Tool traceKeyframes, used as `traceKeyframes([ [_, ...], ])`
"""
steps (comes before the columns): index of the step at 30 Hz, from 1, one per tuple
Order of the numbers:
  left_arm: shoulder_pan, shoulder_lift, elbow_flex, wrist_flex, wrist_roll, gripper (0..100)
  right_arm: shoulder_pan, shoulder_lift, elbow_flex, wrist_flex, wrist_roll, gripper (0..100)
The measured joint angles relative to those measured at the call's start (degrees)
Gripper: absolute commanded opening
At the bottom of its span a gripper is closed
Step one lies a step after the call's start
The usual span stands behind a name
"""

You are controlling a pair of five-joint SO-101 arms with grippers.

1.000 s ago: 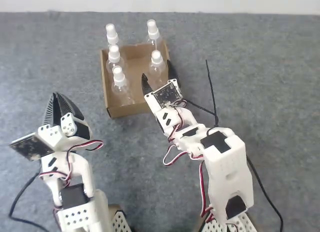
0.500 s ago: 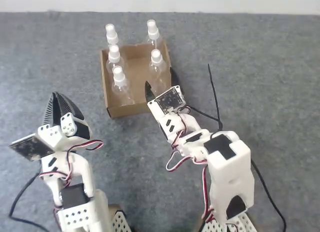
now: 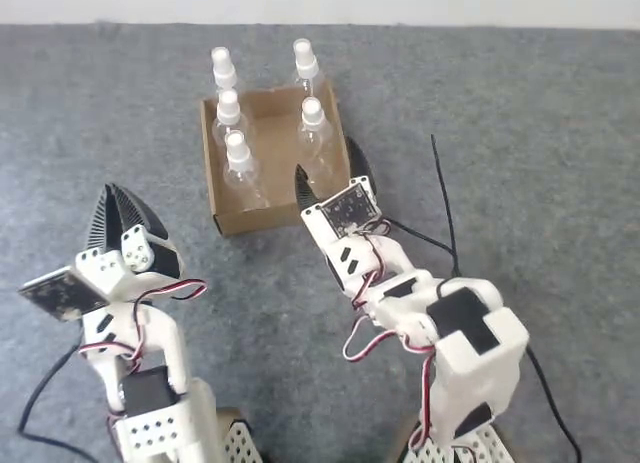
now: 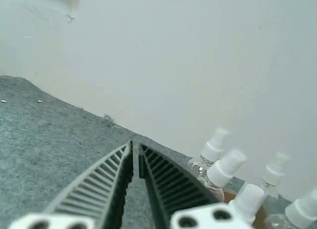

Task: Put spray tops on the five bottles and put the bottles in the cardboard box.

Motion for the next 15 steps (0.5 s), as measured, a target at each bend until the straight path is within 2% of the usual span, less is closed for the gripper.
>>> traceKeyframes([
  [7, 0.0, 0.0, 0.0, 0.0, 0.0, 1, 0.0, -3.3, 2.5, 0.0, 0.0, 26.2],
  [15, 0.0, 0.0, 0.0, 0.0, 0.0, 1, 0.0, -8.1, 5.6, 0.0, 0.0, 5.4],
])
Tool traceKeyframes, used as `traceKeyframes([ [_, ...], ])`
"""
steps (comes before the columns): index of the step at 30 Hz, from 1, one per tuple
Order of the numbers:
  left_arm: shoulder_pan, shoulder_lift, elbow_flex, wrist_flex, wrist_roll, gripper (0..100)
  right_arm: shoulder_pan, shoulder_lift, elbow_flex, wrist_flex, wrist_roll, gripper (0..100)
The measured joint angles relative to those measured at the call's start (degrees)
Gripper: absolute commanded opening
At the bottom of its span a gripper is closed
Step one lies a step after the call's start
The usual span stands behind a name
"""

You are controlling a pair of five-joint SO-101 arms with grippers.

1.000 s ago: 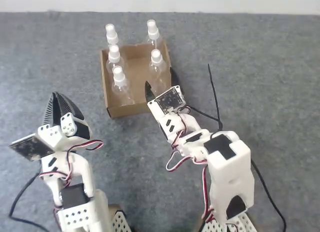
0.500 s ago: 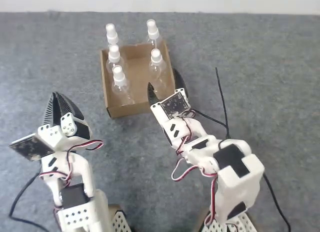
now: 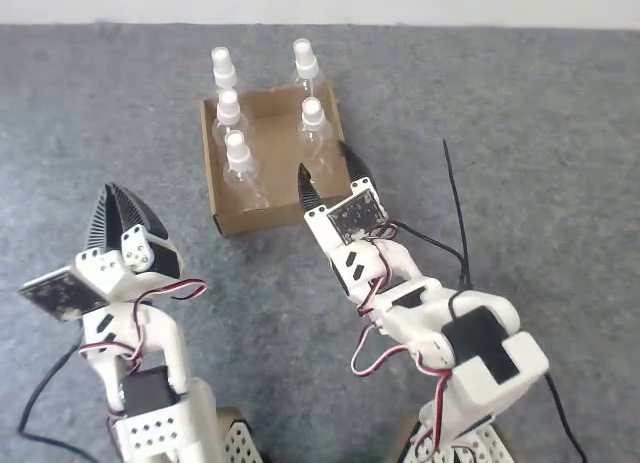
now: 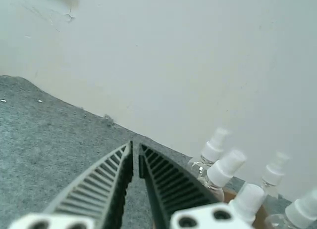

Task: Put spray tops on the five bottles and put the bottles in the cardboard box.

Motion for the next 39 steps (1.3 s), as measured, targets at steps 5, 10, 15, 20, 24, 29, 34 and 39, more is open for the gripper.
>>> traceKeyframes([
  [5, 0.0, 0.0, 0.0, 0.0, 0.0, 1, 0.0, -4.0, 2.5, 0.0, 0.0, 1.2],
  [10, 0.0, 0.0, 0.0, 0.0, 0.0, 1, 0.0, -8.9, 5.8, 0.0, 0.0, 0.9],
  [15, 0.0, 0.0, 0.0, 0.0, 0.0, 1, 0.0, -15.3, 9.3, 0.0, 0.0, 0.9],
  [20, 0.0, 0.0, 0.0, 0.0, 0.0, 1, 0.0, -22.2, 12.3, 0.0, 0.0, 0.9],
  [24, 0.0, 0.0, 0.0, 0.0, 0.0, 1, 0.0, -27.1, 14.3, 0.0, 0.0, 0.9],
  [29, 0.0, 0.0, 0.0, 0.0, 0.0, 1, 0.0, -32.7, 16.1, 0.0, 0.0, 0.9],
  [34, 0.0, 0.0, 0.0, 0.0, 0.0, 1, 0.0, -38.6, 17.8, 0.0, 0.0, 0.9],
  [39, 0.0, 0.0, 0.0, 0.0, 0.0, 1, 0.0, -45.1, 18.2, 1.8, 0.0, 1.0],
])
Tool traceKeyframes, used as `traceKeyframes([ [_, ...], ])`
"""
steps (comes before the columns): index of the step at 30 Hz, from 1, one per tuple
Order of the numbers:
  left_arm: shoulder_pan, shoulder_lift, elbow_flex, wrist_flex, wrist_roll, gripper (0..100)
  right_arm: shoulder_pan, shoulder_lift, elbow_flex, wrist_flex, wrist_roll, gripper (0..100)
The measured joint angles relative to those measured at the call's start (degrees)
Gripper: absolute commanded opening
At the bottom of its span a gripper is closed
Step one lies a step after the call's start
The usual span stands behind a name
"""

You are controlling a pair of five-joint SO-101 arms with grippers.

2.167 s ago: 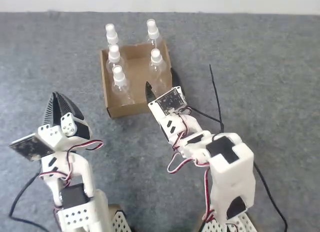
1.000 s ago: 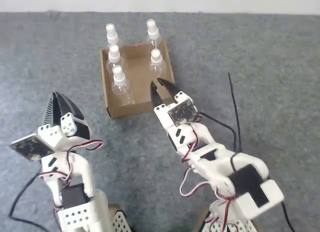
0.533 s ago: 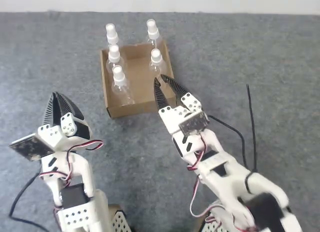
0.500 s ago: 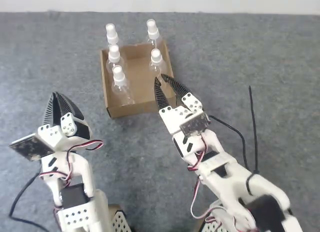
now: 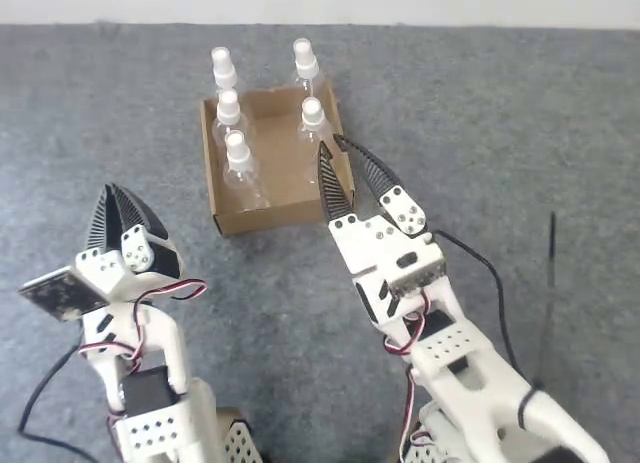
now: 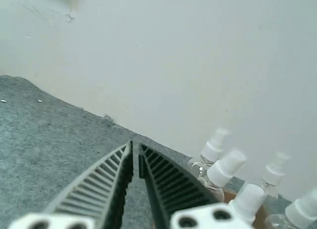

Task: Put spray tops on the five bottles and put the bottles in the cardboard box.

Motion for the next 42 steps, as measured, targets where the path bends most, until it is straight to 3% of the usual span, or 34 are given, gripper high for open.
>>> traceKeyframes([
  [21, 0.0, 0.0, 0.0, 0.0, 0.0, 1, 1.1, -41.5, 0.0, 52.2, 0.1, 1.3],
  [27, 0.0, 0.0, 0.0, 0.0, 0.0, 1, 5.7, -48.9, 0.0, 62.5, 0.1, 1.3],
  [38, 0.0, 0.0, 0.0, 0.0, 0.0, 1, 6.1, -65.2, 0.2, 82.4, 0.1, 1.3],
  [42, 0.0, 0.0, 0.0, 0.0, 0.0, 1, 6.6, -66.1, 3.7, 84.3, 0.1, 1.3],
])
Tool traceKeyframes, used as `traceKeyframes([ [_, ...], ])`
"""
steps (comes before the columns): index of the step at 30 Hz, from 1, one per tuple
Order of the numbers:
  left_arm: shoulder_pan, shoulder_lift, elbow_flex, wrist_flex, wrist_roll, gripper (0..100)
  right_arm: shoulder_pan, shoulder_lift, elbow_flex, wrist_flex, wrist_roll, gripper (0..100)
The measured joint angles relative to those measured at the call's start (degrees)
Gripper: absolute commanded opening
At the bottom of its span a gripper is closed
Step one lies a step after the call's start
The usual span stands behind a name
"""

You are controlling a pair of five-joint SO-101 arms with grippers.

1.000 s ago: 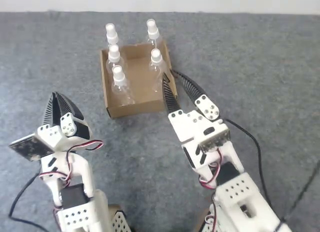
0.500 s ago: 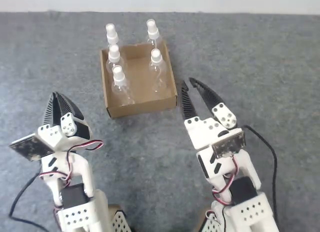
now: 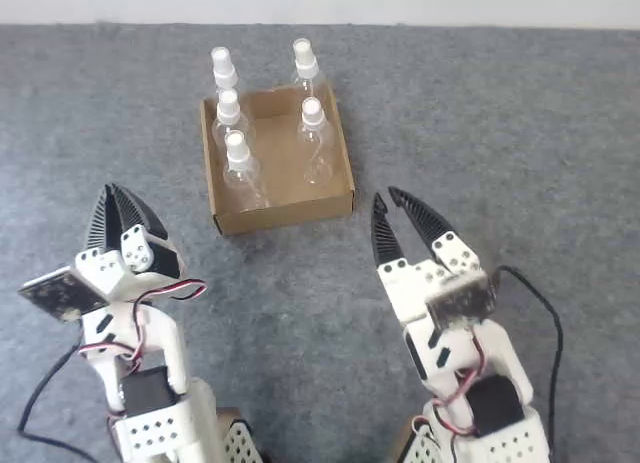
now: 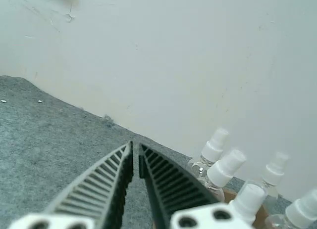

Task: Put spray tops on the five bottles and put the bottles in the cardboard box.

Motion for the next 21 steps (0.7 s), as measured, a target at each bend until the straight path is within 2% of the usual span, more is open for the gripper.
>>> traceKeyframes([
  [6, 0.0, 0.0, 0.0, 0.0, 0.0, 1, 4.6, -0.4, 2.6, 0.5, 0.0, 1.3],
  [9, 0.0, 0.0, 0.0, 0.0, 0.0, 1, 6.1, -0.4, 2.6, 4.0, 0.0, 1.3],
  [15, 4.7, 0.0, 0.0, 0.0, -0.1, 1, 6.9, -0.4, 2.6, 10.9, 0.0, 1.2],
  [21, 7.6, 0.0, 0.0, 1.5, -4.4, 1, 6.8, -0.4, 2.8, 17.8, 0.0, 1.3],
])
